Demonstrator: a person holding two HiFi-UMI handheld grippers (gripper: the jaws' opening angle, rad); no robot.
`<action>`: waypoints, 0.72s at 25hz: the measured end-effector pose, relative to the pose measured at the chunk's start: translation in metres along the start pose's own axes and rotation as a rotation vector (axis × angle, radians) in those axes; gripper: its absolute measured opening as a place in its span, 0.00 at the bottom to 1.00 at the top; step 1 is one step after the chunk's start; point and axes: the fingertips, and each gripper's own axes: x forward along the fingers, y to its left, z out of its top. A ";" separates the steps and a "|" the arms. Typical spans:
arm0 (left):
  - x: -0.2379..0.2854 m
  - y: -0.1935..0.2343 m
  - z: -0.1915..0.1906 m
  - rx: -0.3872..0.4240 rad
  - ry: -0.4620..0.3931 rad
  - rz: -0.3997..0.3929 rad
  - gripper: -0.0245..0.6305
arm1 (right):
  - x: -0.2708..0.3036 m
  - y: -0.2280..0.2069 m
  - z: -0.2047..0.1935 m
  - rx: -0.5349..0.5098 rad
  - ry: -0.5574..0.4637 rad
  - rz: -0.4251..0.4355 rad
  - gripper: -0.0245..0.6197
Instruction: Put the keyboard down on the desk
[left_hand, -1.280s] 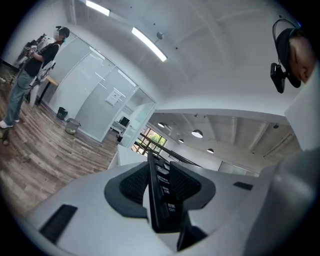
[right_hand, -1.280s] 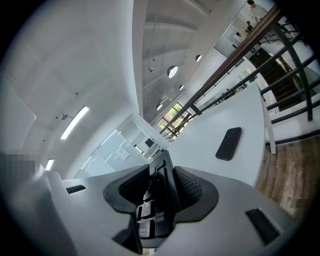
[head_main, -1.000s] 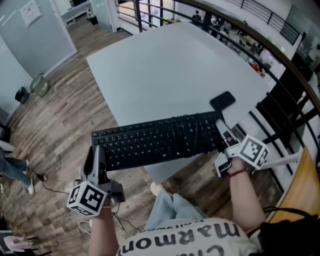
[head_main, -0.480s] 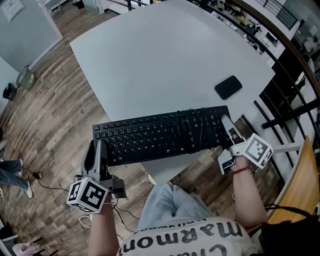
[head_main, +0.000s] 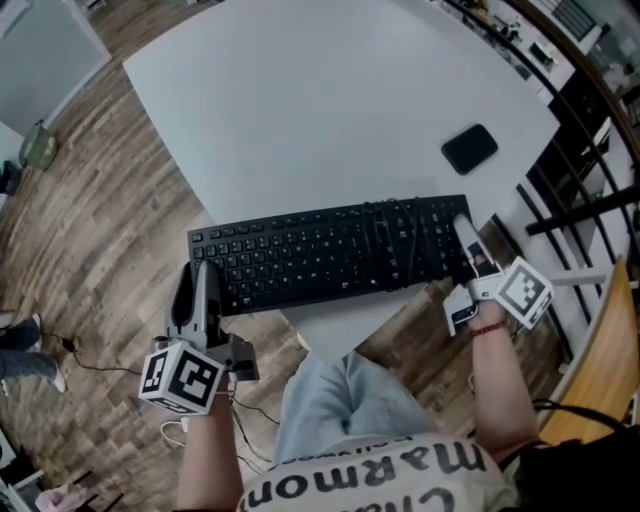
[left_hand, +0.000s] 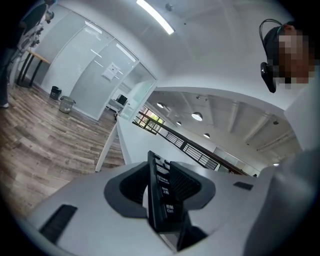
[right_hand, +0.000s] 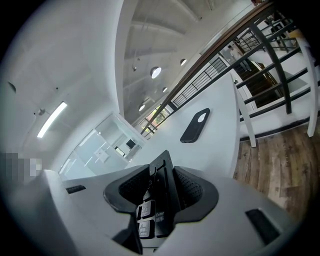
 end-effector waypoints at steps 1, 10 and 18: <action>0.001 0.001 -0.001 -0.005 0.006 -0.001 0.23 | 0.000 0.001 0.000 -0.012 0.001 -0.001 0.28; 0.009 0.005 -0.004 -0.019 0.043 -0.024 0.23 | -0.010 -0.010 0.000 0.005 -0.018 -0.098 0.28; 0.014 0.006 -0.004 -0.015 0.082 -0.039 0.23 | -0.024 -0.016 -0.006 0.060 -0.004 -0.227 0.28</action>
